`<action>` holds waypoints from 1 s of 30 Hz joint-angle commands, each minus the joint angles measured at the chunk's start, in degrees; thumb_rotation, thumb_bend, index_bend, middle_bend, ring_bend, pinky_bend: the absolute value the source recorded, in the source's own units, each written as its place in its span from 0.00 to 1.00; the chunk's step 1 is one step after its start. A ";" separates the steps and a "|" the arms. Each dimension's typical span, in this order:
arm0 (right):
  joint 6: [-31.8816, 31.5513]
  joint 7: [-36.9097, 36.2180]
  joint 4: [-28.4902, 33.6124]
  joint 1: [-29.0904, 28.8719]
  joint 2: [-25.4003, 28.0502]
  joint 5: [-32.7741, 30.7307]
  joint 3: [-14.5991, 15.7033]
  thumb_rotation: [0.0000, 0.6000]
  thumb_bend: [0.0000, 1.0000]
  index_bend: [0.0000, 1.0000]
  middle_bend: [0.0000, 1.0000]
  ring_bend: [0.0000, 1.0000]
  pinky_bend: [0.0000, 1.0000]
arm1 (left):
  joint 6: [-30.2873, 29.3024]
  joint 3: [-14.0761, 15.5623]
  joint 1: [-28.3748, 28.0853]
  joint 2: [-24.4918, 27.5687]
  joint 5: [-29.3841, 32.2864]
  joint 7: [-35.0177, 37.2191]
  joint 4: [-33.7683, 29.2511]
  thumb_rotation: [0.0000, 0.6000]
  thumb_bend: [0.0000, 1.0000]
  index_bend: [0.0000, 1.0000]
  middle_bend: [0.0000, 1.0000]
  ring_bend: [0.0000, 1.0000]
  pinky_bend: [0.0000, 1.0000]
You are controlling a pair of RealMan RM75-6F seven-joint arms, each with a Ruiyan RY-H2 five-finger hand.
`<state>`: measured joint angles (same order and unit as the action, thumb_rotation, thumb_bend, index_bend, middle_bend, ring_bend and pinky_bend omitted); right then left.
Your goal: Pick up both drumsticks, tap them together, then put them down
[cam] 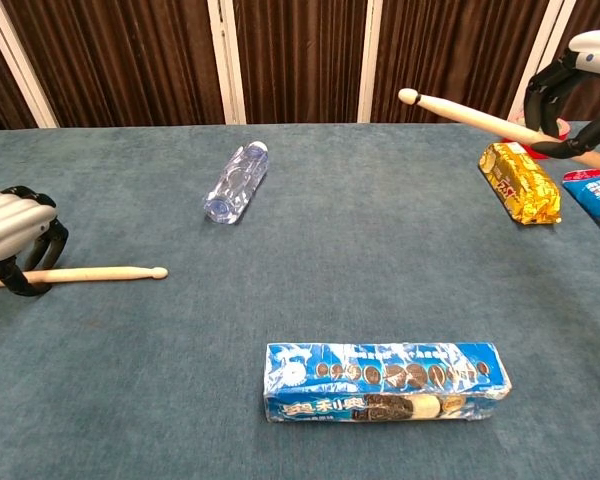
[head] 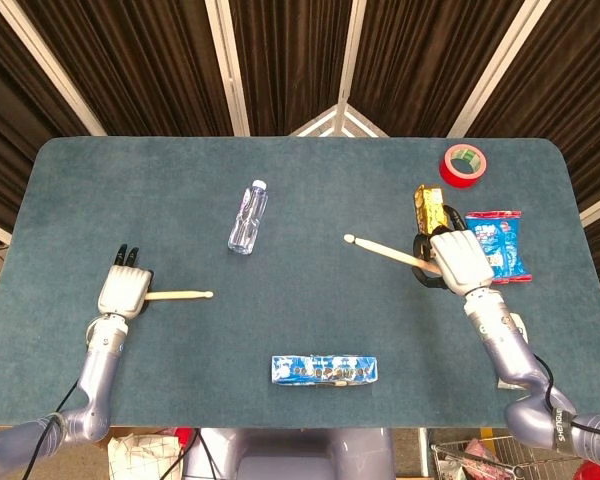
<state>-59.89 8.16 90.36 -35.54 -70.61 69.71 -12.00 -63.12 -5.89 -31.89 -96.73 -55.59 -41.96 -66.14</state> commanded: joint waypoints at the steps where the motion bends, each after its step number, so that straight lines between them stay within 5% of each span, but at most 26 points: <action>1: 0.02 0.08 -0.04 0.02 0.05 -0.09 0.00 1.00 0.43 0.75 0.62 0.40 0.04 | 0.66 0.10 0.06 -0.52 -0.63 1.24 1.25 1.00 0.41 0.59 0.58 0.10 0.00; 20: -0.24 0.17 -0.34 0.17 0.12 0.15 0.00 1.00 0.43 0.75 0.62 0.40 0.04 | 0.50 -0.28 0.38 -0.61 -2.57 2.48 1.09 1.00 0.41 0.57 0.56 0.10 0.00; 30: -0.05 0.43 -0.13 0.17 0.25 -0.01 0.06 1.00 0.43 0.75 0.62 0.40 0.04 | 0.86 -0.49 0.51 -0.02 -1.87 1.14 0.08 1.00 0.40 0.51 0.46 0.09 0.00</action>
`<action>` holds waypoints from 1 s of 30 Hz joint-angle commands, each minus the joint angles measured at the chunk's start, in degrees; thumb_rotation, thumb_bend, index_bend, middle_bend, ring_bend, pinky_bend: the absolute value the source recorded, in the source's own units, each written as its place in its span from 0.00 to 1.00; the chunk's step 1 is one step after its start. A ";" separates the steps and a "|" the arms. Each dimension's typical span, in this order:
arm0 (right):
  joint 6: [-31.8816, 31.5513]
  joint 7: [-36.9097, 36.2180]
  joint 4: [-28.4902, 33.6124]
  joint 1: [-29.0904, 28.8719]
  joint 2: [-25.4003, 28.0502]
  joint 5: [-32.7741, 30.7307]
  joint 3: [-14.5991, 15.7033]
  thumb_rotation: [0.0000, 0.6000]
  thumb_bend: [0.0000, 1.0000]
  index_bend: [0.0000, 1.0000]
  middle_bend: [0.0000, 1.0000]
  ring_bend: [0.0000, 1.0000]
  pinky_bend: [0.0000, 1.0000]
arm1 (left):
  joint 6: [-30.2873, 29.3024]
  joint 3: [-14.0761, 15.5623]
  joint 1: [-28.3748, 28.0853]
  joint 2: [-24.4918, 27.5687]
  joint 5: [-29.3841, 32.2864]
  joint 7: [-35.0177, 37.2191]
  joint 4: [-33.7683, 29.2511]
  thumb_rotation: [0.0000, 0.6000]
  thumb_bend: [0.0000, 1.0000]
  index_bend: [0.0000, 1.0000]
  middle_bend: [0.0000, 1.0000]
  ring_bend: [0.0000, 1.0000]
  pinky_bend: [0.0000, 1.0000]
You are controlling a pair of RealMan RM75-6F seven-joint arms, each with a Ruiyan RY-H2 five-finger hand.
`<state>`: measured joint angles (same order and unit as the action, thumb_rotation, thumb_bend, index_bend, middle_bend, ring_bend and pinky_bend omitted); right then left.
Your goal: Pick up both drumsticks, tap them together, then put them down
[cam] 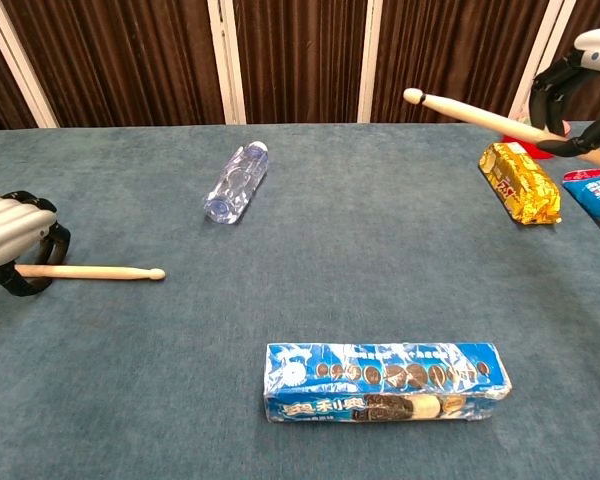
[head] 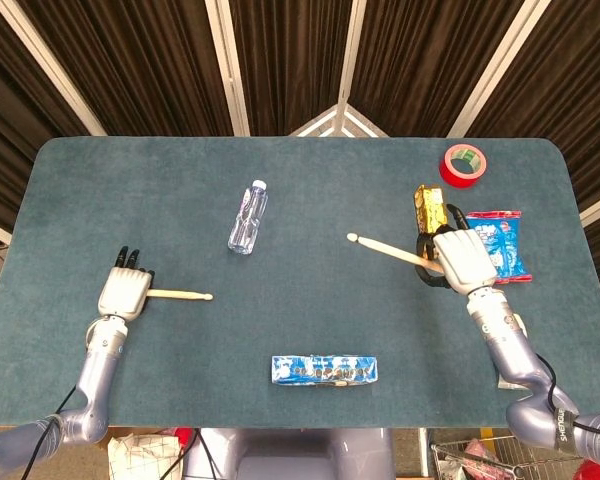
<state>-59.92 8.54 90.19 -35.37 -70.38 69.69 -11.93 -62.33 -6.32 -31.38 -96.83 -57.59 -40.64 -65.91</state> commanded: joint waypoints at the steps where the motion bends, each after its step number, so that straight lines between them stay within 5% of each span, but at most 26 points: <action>1: -0.01 0.13 0.07 -0.03 0.02 -0.01 -0.01 1.00 0.43 0.75 0.62 0.40 0.04 | 0.09 -0.09 -0.01 0.12 0.18 -0.29 -0.22 1.00 0.40 0.51 0.45 0.09 0.00; 30: 0.03 1.57 0.57 -0.15 0.45 -0.74 -0.17 1.00 0.43 0.76 0.62 0.40 0.04 | -1.51 -0.92 -0.58 0.80 1.26 -4.44 -2.69 1.00 0.40 0.49 0.46 0.09 0.00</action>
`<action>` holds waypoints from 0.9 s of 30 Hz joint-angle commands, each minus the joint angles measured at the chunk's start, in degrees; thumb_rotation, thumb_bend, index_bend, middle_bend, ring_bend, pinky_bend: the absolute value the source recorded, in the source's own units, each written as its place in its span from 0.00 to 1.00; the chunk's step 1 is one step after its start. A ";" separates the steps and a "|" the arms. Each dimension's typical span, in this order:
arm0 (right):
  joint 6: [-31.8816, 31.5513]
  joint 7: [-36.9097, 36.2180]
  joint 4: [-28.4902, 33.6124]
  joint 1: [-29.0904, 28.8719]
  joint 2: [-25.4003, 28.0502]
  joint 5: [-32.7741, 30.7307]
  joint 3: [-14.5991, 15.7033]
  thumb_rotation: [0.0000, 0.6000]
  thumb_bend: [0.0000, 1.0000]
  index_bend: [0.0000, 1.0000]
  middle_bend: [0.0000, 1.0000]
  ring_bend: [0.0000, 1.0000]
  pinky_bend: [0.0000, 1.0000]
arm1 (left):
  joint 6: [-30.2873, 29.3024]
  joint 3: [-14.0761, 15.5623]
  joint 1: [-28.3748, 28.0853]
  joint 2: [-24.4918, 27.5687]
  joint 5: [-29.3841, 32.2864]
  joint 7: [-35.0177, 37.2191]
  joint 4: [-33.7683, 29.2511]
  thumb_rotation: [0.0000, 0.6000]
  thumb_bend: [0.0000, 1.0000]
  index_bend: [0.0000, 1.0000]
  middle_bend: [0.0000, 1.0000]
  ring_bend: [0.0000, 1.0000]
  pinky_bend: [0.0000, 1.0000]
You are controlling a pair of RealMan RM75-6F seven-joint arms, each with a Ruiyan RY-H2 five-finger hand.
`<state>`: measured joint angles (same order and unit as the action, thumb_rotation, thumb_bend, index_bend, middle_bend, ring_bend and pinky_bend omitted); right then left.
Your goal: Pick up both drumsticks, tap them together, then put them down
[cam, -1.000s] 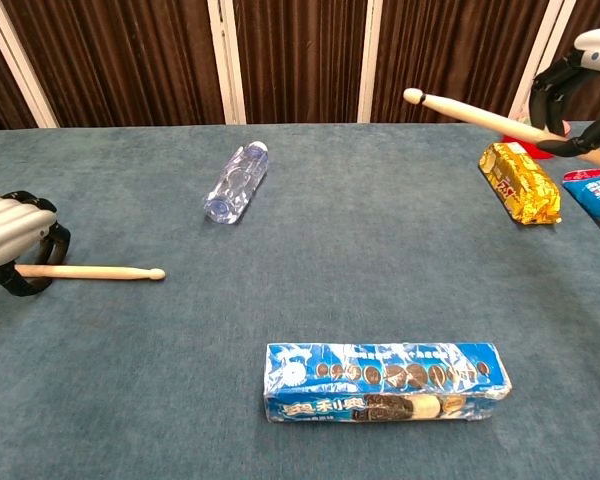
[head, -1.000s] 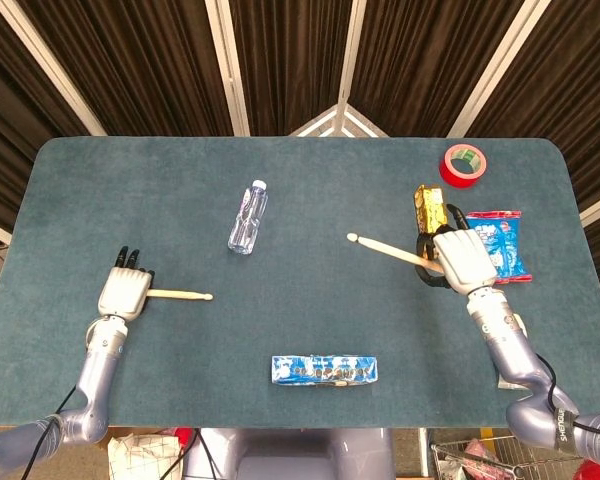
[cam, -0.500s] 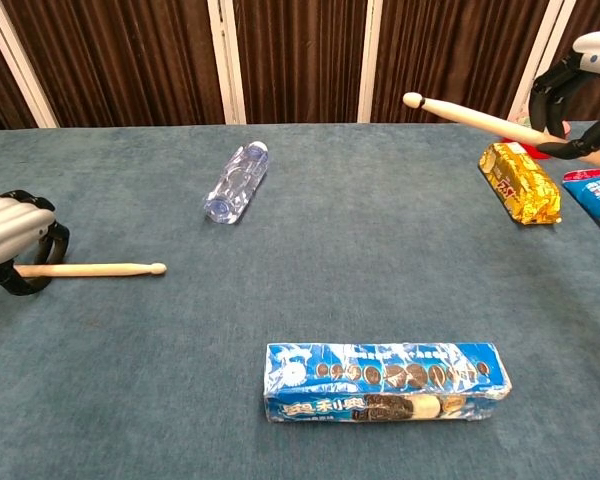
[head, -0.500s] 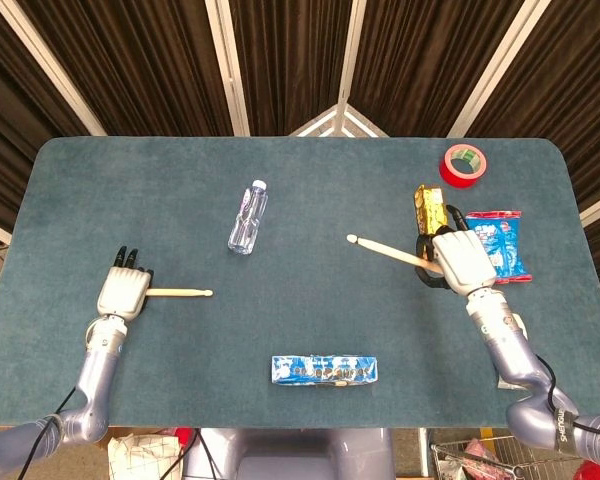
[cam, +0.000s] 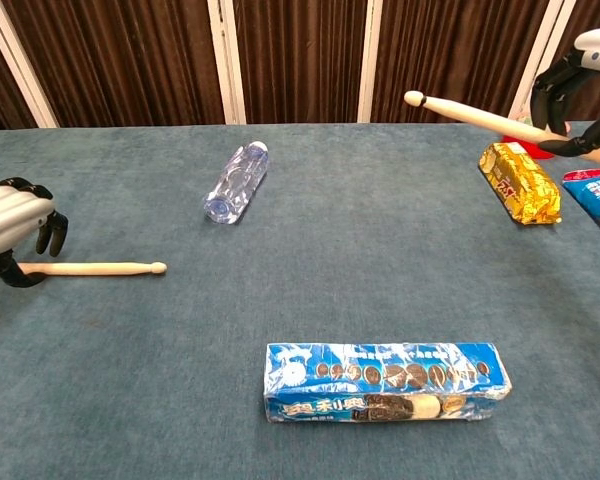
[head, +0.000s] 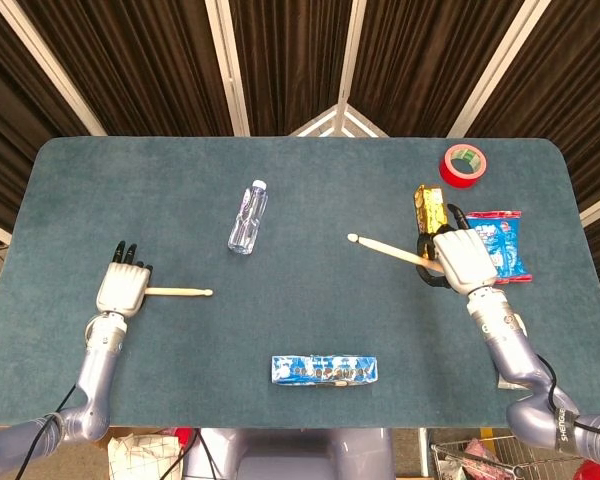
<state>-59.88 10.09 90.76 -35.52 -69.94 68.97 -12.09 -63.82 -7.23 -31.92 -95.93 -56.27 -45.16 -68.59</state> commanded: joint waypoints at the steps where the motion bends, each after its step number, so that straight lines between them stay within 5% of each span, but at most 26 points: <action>1: -0.01 0.05 0.00 -0.02 0.04 -0.04 -0.04 1.00 0.43 0.76 0.62 0.40 0.04 | -0.07 0.01 -0.05 -0.21 -0.16 0.15 0.02 1.00 0.40 0.49 0.46 0.09 0.00; 27: -0.16 -0.19 -0.47 0.10 0.08 -0.34 -0.17 1.00 0.43 0.76 0.62 0.40 0.04 | 0.07 0.67 -0.07 -1.18 -0.19 -0.71 0.81 1.00 0.40 0.53 0.51 0.09 0.00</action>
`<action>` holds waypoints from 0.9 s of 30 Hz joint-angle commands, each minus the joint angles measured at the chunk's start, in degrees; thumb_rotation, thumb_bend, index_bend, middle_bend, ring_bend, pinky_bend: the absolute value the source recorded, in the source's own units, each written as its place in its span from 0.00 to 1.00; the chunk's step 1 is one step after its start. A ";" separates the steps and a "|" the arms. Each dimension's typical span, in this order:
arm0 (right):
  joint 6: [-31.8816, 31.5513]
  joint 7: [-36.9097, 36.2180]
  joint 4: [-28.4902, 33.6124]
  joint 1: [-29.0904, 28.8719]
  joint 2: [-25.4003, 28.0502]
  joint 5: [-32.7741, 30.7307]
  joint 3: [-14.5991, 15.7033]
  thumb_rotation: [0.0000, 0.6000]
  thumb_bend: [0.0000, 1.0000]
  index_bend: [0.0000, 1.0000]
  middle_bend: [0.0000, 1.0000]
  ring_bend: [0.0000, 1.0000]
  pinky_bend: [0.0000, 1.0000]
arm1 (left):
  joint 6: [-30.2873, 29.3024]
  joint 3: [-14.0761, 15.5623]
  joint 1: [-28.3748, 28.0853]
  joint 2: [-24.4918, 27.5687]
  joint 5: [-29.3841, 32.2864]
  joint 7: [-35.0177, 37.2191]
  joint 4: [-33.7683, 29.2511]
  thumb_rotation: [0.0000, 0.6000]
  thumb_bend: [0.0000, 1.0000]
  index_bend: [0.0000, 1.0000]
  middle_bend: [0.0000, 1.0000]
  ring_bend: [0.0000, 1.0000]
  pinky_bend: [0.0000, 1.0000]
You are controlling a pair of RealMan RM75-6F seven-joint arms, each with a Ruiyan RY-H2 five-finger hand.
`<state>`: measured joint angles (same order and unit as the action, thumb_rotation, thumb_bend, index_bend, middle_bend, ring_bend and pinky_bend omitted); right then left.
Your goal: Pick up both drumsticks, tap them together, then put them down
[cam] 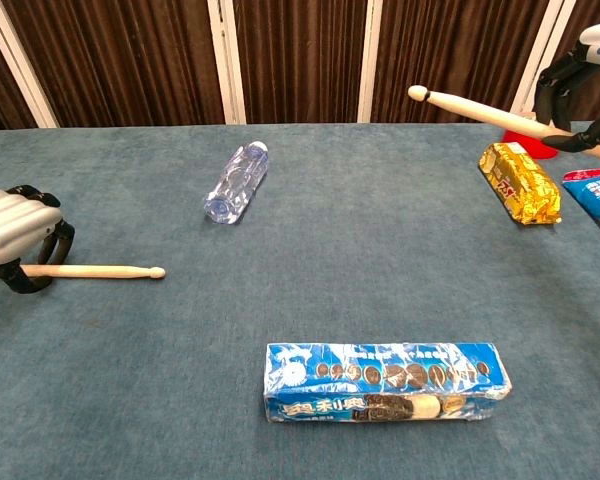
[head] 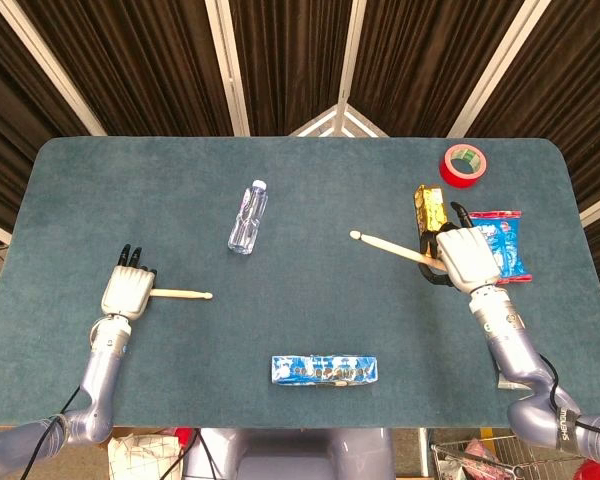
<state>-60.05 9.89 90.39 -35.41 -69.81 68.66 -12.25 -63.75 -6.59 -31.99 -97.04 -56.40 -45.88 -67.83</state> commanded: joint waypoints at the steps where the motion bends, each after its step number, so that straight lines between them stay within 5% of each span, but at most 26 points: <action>1: 0.04 0.01 -0.16 -0.02 -0.10 -0.08 0.00 1.00 0.43 0.76 0.62 0.40 0.04 | -0.06 0.05 0.00 -0.14 -0.10 -0.01 0.08 1.00 0.40 0.54 0.51 0.09 0.00; 27: -0.08 0.53 -0.36 0.01 -0.20 -0.45 -0.06 1.00 0.43 0.76 0.62 0.40 0.04 | -1.92 0.07 0.15 -1.53 -0.96 -1.32 1.94 1.00 0.45 0.61 0.59 0.12 0.00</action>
<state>-60.13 10.41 90.02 -35.40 -70.00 68.21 -12.32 -65.63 -6.54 -31.84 -98.54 -57.33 -47.22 -65.93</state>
